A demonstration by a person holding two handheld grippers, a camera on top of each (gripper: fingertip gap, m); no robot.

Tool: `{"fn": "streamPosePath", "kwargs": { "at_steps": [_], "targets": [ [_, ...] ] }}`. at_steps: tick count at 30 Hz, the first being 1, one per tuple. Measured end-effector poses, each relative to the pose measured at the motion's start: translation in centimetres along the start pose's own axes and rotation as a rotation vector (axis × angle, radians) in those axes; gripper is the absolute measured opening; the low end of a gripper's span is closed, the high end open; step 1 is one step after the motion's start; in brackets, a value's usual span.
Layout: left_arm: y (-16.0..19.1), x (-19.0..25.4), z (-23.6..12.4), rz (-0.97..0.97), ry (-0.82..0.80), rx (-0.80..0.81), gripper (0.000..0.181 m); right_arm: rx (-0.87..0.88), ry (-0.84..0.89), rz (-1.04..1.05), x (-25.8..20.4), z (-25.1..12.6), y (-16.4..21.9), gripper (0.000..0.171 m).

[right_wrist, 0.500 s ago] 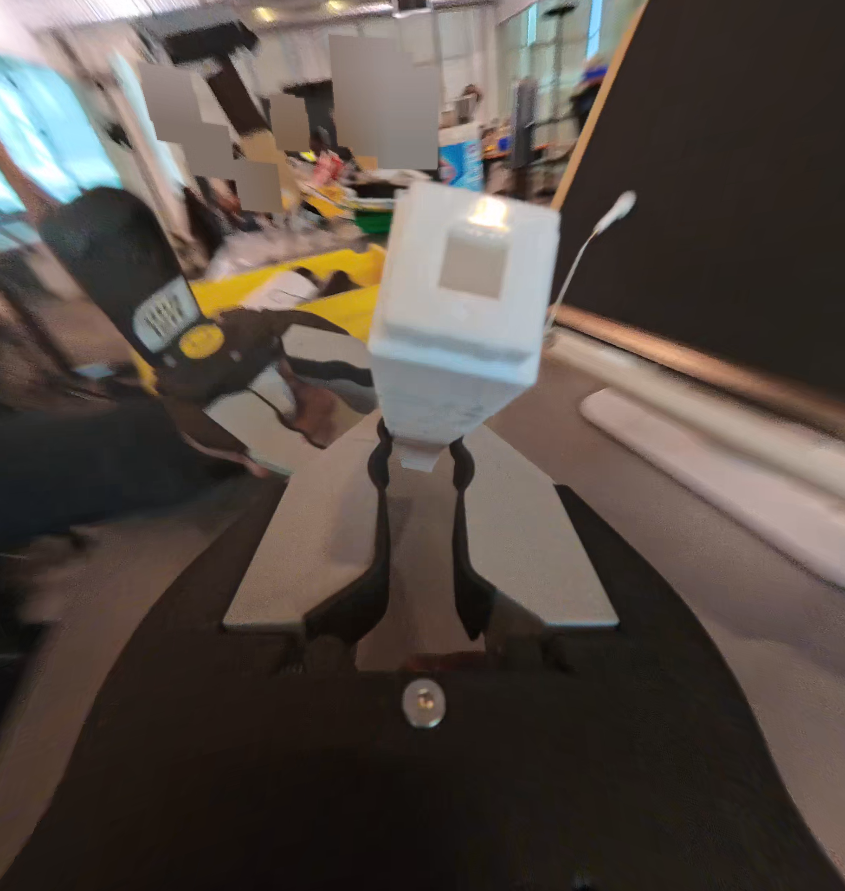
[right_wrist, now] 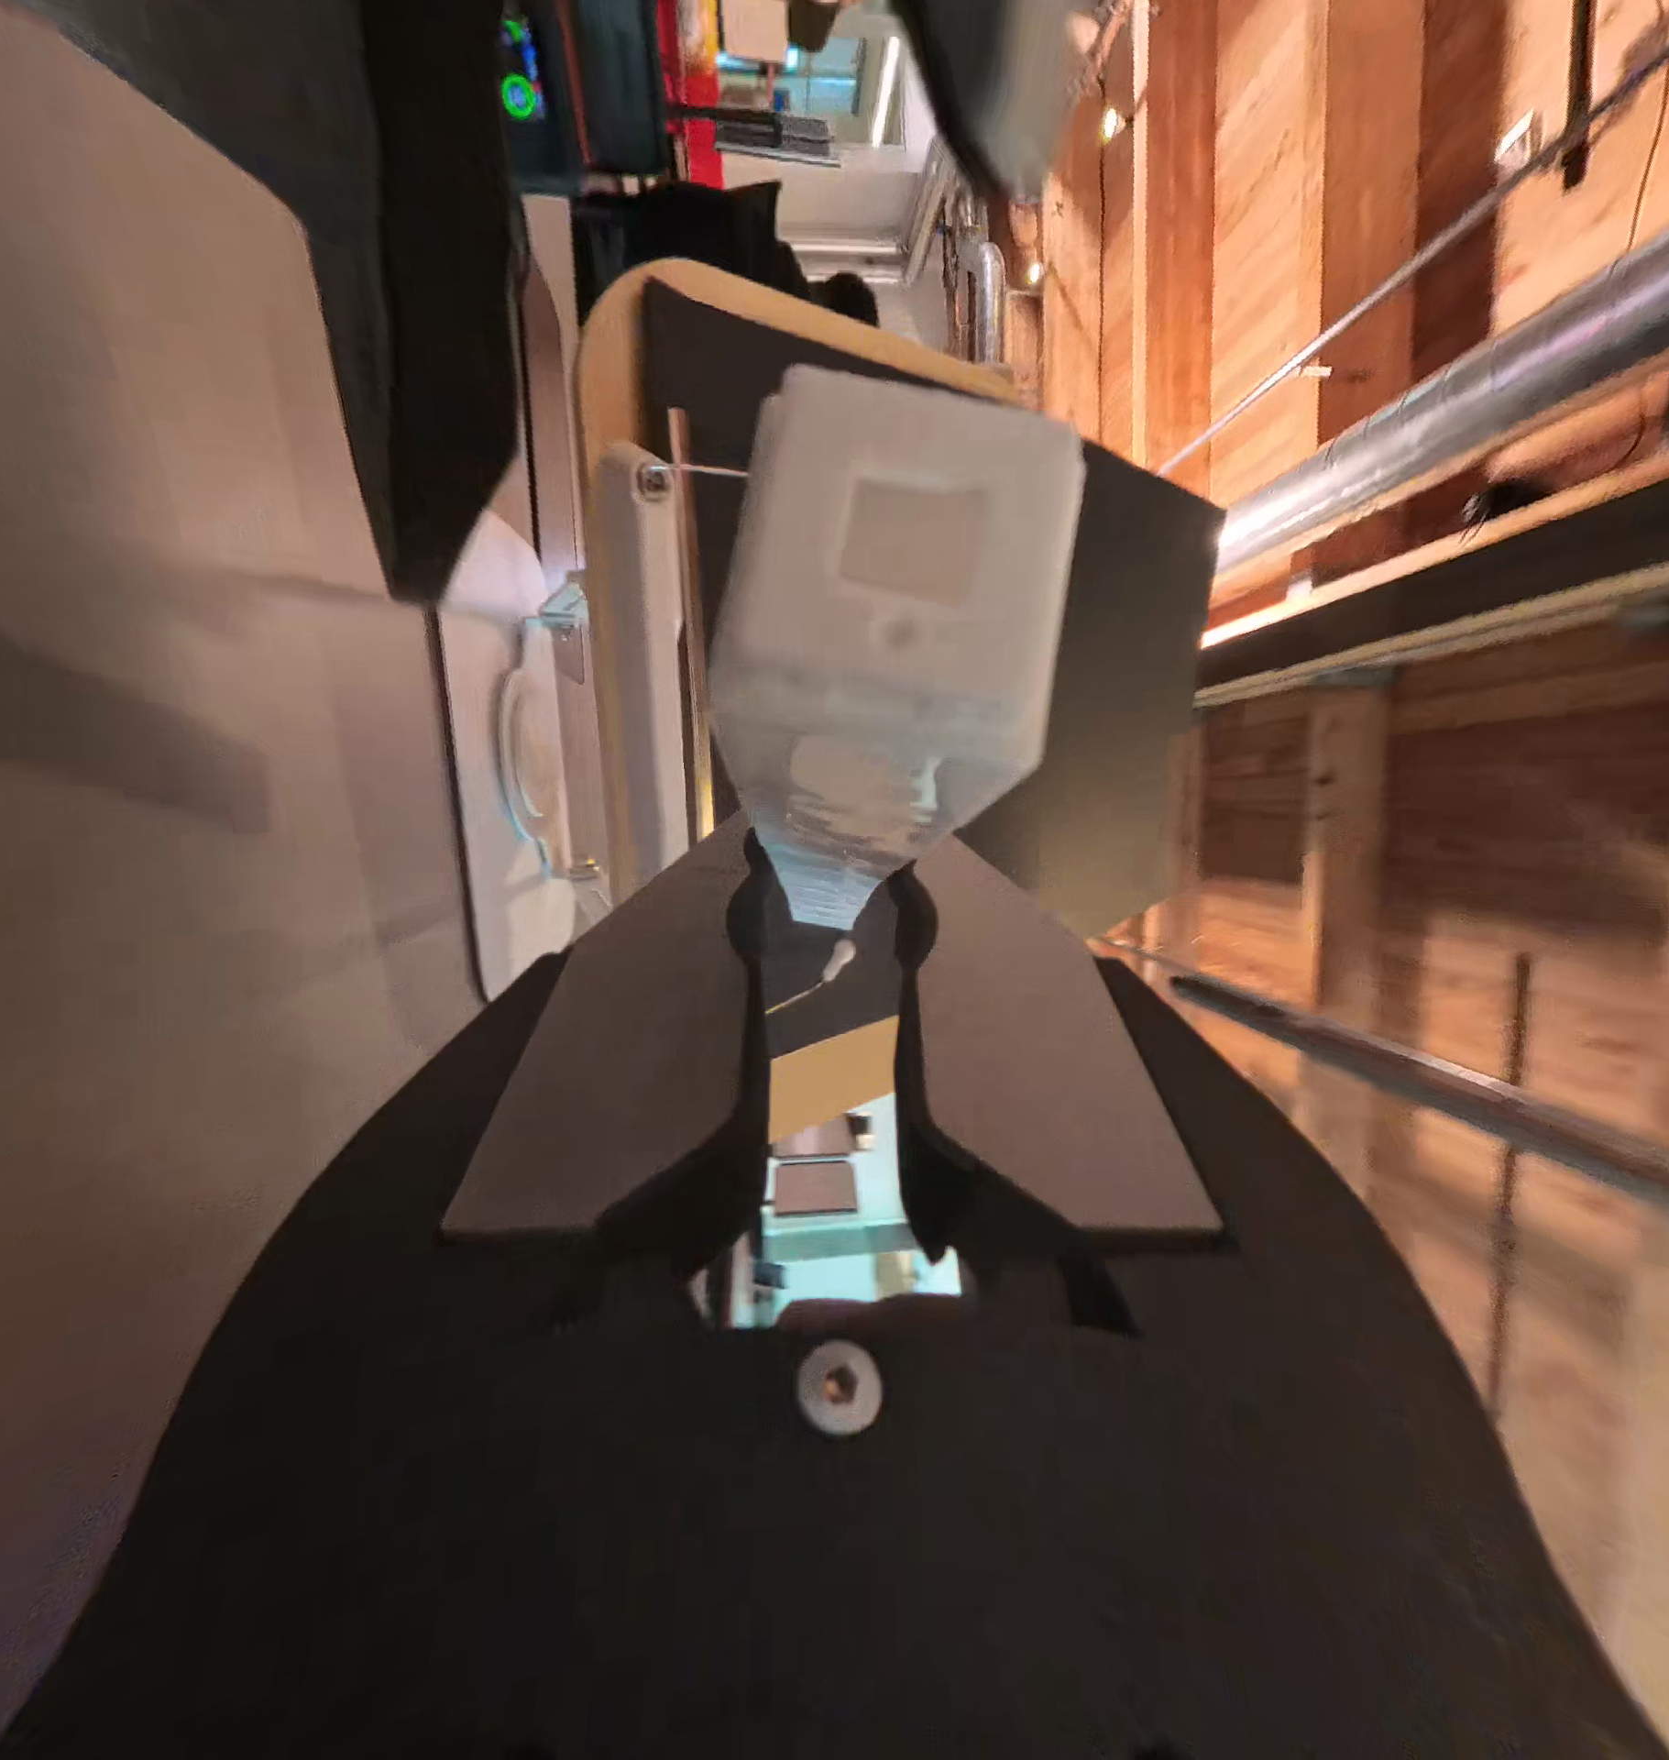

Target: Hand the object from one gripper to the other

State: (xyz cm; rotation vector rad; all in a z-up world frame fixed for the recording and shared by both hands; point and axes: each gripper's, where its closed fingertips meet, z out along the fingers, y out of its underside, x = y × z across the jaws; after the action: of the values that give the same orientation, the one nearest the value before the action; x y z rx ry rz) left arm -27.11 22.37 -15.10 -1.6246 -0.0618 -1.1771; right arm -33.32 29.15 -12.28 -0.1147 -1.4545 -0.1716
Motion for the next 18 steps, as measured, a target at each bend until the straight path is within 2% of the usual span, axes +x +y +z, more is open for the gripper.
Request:
{"fn": "streamPosePath", "kwargs": {
  "at_steps": [5,7,8,11,15,18],
  "targets": [
    [0.6,-0.7,0.3,-0.051,-0.013,-0.024,0.067,0.033,-0.002,-0.171,-1.7,0.0,-3.1,0.021],
    [1.1,-0.8,0.4,-0.036,-0.020,-0.050,0.055,0.045,-0.003,-0.206,-2.2,-0.1,-4.0,0.020],
    [1.3,-1.0,0.4,-0.022,-0.030,-0.062,0.037,0.051,-0.010,-0.222,-2.5,-0.1,-4.4,0.020],
    [2.3,-2.3,0.2,0.015,-0.099,-0.133,0.031,0.048,-0.054,-0.221,-3.8,0.1,-4.6,0.021],
    [1.5,-3.4,-0.3,0.019,-0.153,-0.090,0.025,0.025,-0.119,-0.093,-4.0,0.2,-3.7,0.041],
    [-0.2,-3.2,-1.0,0.039,-0.147,0.006,0.021,0.035,-0.156,0.120,-3.0,-0.1,-2.8,0.062]
  ]
}}
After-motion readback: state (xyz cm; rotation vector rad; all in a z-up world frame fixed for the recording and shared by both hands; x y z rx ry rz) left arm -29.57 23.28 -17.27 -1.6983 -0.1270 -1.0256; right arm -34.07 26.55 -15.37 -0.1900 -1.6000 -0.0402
